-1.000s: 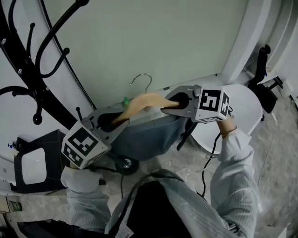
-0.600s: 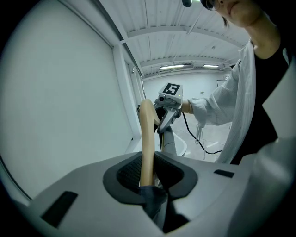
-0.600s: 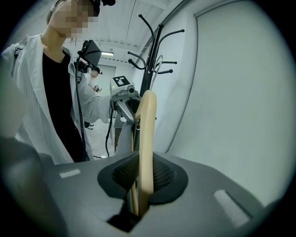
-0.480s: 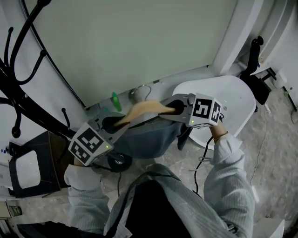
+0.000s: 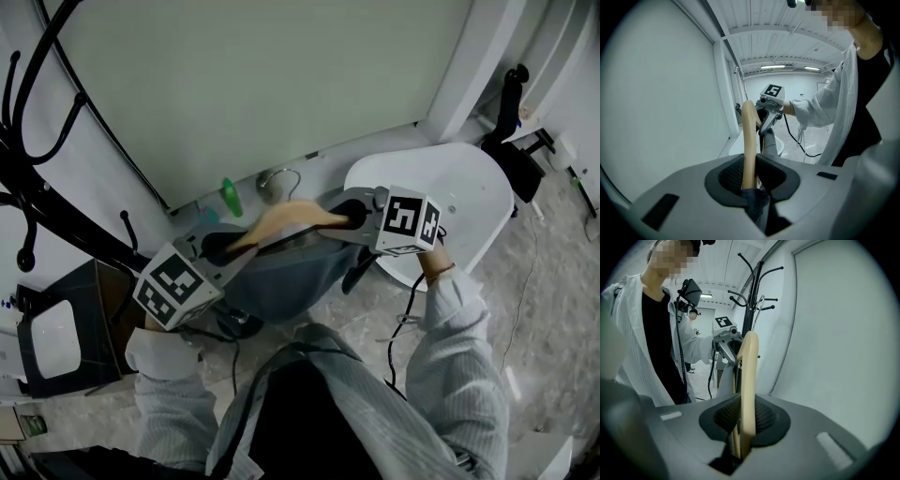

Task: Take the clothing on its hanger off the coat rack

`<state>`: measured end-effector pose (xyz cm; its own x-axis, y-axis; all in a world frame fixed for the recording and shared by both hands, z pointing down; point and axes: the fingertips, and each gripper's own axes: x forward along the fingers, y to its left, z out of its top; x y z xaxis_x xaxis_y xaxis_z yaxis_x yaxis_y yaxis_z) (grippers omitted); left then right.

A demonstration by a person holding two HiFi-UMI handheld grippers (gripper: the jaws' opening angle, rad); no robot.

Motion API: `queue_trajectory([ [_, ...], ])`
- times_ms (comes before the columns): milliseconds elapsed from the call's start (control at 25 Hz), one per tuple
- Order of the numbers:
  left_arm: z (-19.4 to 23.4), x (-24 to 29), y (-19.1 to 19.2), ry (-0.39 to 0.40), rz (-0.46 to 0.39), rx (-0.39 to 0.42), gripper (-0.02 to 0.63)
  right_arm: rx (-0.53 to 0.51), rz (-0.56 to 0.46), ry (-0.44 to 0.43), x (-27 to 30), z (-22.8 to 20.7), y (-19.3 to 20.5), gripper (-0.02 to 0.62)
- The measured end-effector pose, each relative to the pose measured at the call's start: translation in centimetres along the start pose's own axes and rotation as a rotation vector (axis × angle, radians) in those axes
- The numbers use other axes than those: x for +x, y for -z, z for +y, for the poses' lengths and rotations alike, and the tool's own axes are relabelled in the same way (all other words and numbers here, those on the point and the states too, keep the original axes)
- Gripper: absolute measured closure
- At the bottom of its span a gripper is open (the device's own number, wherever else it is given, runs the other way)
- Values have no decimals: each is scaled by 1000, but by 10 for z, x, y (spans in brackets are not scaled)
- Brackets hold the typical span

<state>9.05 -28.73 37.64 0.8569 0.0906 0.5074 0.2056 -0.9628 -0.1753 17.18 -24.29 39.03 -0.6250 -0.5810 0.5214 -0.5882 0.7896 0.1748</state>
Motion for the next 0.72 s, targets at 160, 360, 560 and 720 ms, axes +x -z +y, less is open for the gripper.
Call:
queue_trajectory([
  [160,-4,-1,0,5,-2,5,534,-6,5,1,0,4,0,552],
  [360,-5,-4,9,11,3,0,535,-4,14,-1,5,8,-1,552],
  [560,-4,-9,12,17,1,-1,535,-12,23,1,10,9,-5,552],
  [720,-4,-13,15,25,6,-7,537,-16,27,-2,14,10,-8,552],
])
